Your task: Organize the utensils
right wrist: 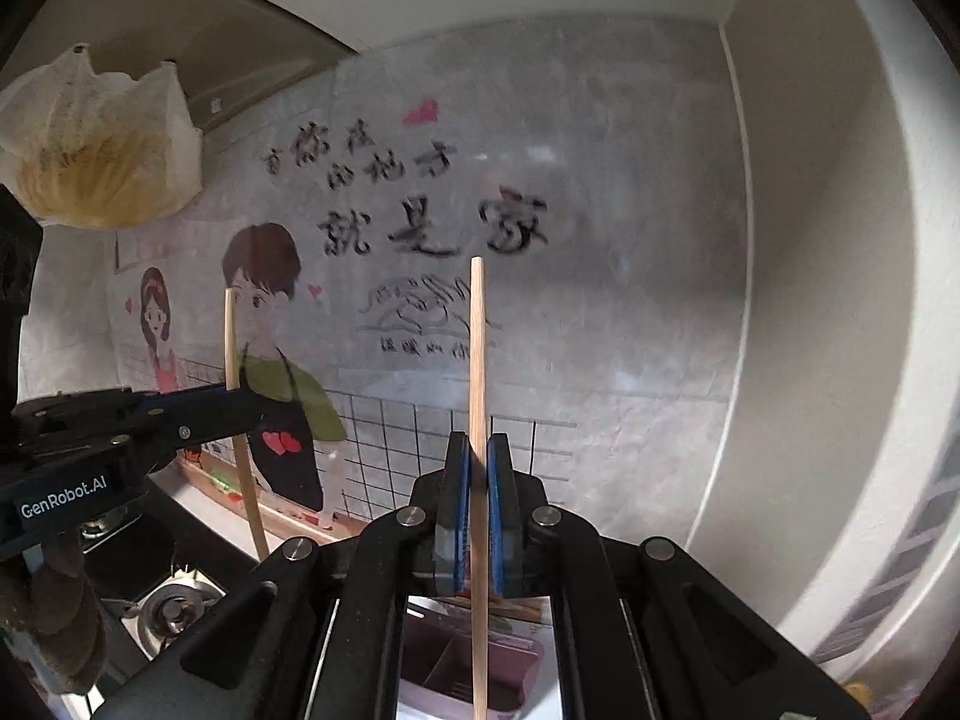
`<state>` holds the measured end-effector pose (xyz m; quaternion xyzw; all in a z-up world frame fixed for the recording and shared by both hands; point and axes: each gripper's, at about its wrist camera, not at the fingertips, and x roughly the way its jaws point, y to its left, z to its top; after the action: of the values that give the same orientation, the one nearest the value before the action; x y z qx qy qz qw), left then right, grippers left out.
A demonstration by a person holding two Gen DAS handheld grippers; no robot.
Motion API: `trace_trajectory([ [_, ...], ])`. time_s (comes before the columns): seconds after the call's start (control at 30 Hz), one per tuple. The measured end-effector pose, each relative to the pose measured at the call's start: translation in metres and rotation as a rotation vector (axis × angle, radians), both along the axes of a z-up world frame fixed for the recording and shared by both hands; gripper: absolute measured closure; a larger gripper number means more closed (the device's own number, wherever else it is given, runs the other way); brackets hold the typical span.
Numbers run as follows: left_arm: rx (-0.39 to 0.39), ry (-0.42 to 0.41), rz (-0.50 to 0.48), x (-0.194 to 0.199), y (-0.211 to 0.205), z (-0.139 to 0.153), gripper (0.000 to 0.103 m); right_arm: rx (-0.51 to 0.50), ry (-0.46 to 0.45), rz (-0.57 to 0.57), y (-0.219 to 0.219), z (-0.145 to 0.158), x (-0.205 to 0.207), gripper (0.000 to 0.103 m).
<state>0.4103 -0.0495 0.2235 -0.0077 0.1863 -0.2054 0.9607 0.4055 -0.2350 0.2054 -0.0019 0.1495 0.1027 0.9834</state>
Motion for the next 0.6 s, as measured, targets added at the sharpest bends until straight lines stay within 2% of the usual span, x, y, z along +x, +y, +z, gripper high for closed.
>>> trace_trajectory([
  [0.2,0.0,0.089,0.019,0.053,-0.004,-0.053,0.097,0.033,0.072,0.017,-0.005,-0.056,0.042,0.098],
  [0.43,0.012,0.207,0.018,0.094,-0.004,-0.109,0.097,0.043,0.192,0.024,-0.007,-0.117,0.077,0.098],
  [0.6,-0.002,0.247,0.015,0.105,-0.004,-0.127,0.097,0.023,0.203,0.03,-0.011,-0.122,0.083,0.099],
])
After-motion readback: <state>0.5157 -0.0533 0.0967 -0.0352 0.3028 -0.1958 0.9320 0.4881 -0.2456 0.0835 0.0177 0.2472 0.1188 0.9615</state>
